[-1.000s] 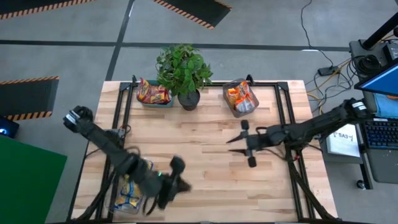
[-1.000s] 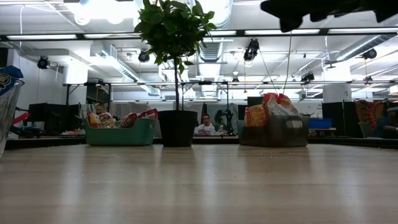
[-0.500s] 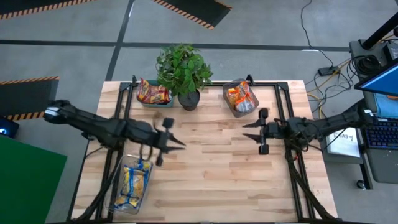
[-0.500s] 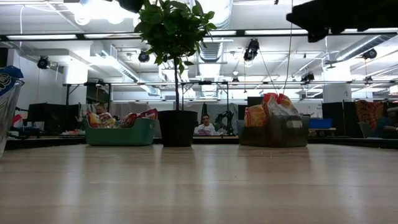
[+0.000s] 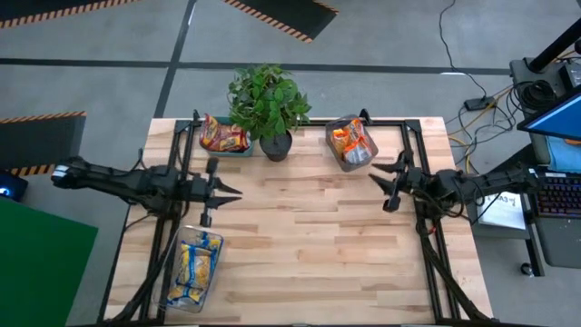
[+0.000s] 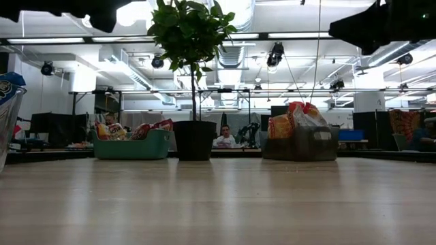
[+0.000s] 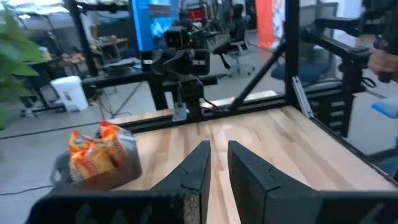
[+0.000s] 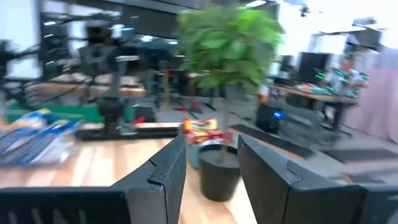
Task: Sort Maruchan noodles
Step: Return to Home Position
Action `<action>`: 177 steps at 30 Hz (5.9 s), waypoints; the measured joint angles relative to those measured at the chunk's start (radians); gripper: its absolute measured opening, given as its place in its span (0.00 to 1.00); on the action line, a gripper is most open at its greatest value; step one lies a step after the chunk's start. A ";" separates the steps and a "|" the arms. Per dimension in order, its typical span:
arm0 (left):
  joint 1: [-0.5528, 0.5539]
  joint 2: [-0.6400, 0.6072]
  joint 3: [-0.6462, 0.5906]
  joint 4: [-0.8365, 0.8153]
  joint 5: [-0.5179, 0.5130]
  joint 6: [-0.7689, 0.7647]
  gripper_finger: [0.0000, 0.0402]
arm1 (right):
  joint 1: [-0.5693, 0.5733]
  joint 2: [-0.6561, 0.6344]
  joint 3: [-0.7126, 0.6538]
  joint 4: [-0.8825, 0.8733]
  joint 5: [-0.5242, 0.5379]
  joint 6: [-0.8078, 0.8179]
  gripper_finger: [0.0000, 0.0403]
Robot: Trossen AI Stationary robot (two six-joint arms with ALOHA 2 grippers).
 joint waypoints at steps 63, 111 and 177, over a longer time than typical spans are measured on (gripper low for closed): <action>0.004 -0.585 -0.446 0.007 -0.363 -0.150 0.10 | -0.006 -0.269 -0.177 -0.088 0.057 -0.144 0.31; 0.004 -0.585 -0.446 0.007 -0.362 -0.149 0.10 | -0.006 -0.268 -0.178 -0.088 0.057 -0.119 0.31; 0.004 -0.585 -0.446 0.007 -0.362 -0.149 0.10 | -0.006 -0.268 -0.178 -0.088 0.057 -0.120 0.31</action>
